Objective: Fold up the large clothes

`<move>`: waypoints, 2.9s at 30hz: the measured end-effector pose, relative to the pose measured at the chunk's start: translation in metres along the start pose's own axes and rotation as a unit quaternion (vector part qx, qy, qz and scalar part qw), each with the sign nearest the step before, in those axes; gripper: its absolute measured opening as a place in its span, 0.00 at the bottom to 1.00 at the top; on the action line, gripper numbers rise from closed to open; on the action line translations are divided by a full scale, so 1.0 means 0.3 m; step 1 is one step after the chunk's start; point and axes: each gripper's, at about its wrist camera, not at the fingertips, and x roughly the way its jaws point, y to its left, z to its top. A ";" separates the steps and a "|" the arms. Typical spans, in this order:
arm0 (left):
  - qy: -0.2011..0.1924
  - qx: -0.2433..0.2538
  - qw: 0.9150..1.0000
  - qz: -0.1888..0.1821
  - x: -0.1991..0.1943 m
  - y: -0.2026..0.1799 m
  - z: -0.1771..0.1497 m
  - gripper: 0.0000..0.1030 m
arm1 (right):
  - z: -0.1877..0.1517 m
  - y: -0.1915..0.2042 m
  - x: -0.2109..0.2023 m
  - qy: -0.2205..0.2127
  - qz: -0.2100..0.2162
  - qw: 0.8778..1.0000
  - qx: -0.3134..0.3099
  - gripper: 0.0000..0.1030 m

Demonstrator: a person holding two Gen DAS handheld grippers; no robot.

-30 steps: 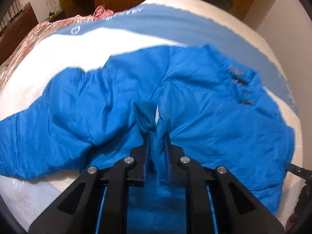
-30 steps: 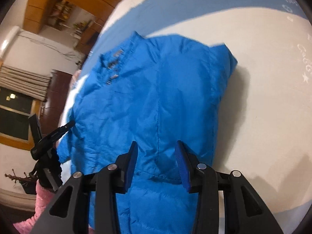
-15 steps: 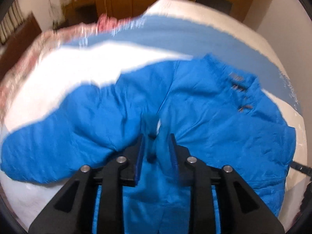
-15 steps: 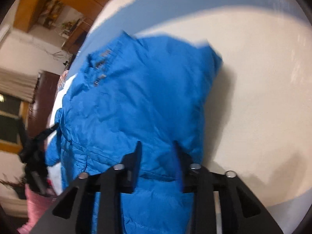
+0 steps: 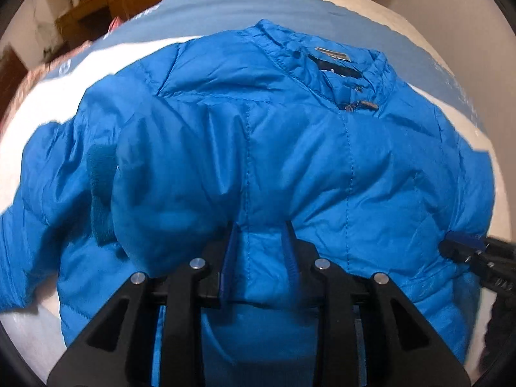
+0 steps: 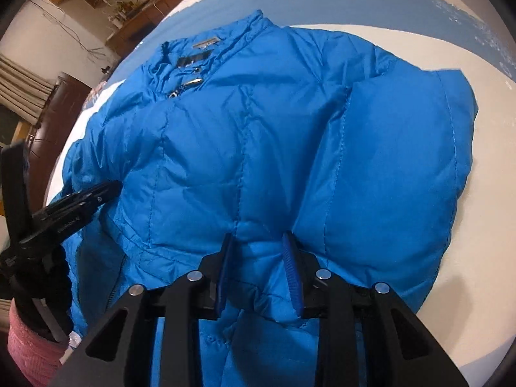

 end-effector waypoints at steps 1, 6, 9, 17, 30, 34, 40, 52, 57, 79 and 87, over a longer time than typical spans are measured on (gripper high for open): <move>0.001 -0.012 1.000 -0.011 -0.021 0.005 0.002 0.26 | 0.006 -0.008 -0.011 0.005 0.004 1.000 0.011 0.30; -0.016 0.019 1.000 -0.018 -0.086 -0.038 -0.033 0.27 | -0.023 0.044 -0.087 -0.009 0.023 1.000 0.001 0.32; 0.013 0.035 0.999 -0.005 -0.001 -0.046 -0.059 0.28 | -0.052 0.067 -0.038 0.011 0.005 1.000 -0.006 0.32; 0.005 0.011 1.000 -0.024 -0.036 -0.007 -0.065 0.28 | -0.049 0.034 0.001 0.016 0.021 0.999 0.024 0.32; -0.079 -0.259 0.955 0.123 -0.540 0.995 -0.442 0.42 | -0.156 0.060 -0.298 -0.053 0.025 0.998 0.031 0.42; -0.090 -0.404 0.899 0.145 -0.635 1.380 -0.633 0.42 | -0.182 0.086 -0.290 -0.048 0.021 0.998 0.031 0.42; -0.127 -0.524 0.841 0.042 -0.629 1.671 -0.793 0.42 | -0.188 0.133 -0.256 -0.042 0.012 0.998 0.039 0.42; -0.148 -0.576 0.804 0.001 -0.505 1.765 -0.787 0.21 | -0.199 0.166 -0.237 -0.034 -0.017 0.998 0.048 0.42; -0.183 -0.567 0.803 0.017 -0.543 1.735 -0.766 0.05 | -0.201 0.154 -0.233 -0.031 -0.021 0.998 0.052 0.42; -0.226 -0.088 0.953 -0.184 -0.626 0.287 -0.048 0.05 | -0.256 0.061 -0.313 -0.048 0.005 0.997 0.059 0.43; -0.100 -0.030 0.975 -0.195 -0.222 0.013 -0.010 0.05 | -0.253 -0.006 -0.306 -0.043 0.007 0.997 0.067 0.43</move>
